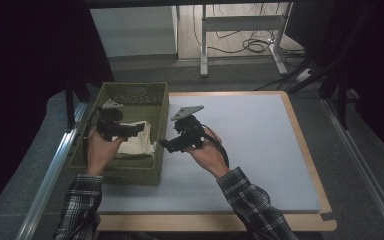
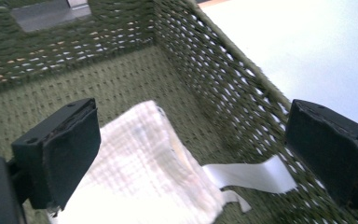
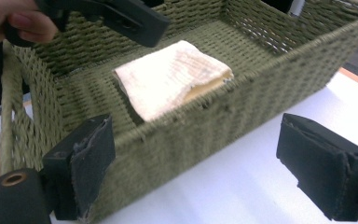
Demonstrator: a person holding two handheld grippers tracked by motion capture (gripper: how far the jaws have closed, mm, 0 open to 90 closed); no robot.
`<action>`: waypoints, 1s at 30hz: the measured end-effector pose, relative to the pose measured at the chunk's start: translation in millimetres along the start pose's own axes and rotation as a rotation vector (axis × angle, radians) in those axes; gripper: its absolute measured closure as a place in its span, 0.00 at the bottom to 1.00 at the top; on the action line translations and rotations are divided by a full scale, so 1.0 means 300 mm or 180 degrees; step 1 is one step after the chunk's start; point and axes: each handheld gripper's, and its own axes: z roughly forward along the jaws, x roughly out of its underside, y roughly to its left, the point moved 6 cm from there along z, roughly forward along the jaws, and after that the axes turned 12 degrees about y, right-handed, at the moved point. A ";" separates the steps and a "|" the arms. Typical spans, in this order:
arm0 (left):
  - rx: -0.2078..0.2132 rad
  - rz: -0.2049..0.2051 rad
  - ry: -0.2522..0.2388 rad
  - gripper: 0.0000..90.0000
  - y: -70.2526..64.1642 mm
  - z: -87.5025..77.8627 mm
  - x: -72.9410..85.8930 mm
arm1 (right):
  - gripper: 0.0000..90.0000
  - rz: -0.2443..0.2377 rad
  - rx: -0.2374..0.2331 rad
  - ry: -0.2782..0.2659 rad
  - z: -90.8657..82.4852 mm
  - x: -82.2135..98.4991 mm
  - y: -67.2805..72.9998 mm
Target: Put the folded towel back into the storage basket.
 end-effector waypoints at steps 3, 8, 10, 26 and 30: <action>0.0013 0.0030 -0.0016 0.03 -0.029 -0.002 0.003 | 0.12 0.0001 0.0008 -0.0004 -0.018 0.026 -0.010; 0.0072 0.0051 -0.0075 0.02 -0.071 -0.008 0.003 | 0.12 0.0002 0.0011 0.0008 -0.043 0.067 -0.022; 0.0074 0.0082 -0.0085 0.02 -0.088 -0.010 0.004 | 0.11 0.0010 0.0012 0.0008 -0.053 0.085 -0.028; 0.0177 0.0350 -0.0185 0.02 -0.245 -0.020 0.023 | 0.09 0.0102 0.0034 0.0019 -0.120 0.216 -0.063; 0.0226 0.0398 -0.0219 0.01 -0.293 -0.017 0.027 | 0.09 0.0119 0.0047 0.0012 -0.147 0.251 -0.073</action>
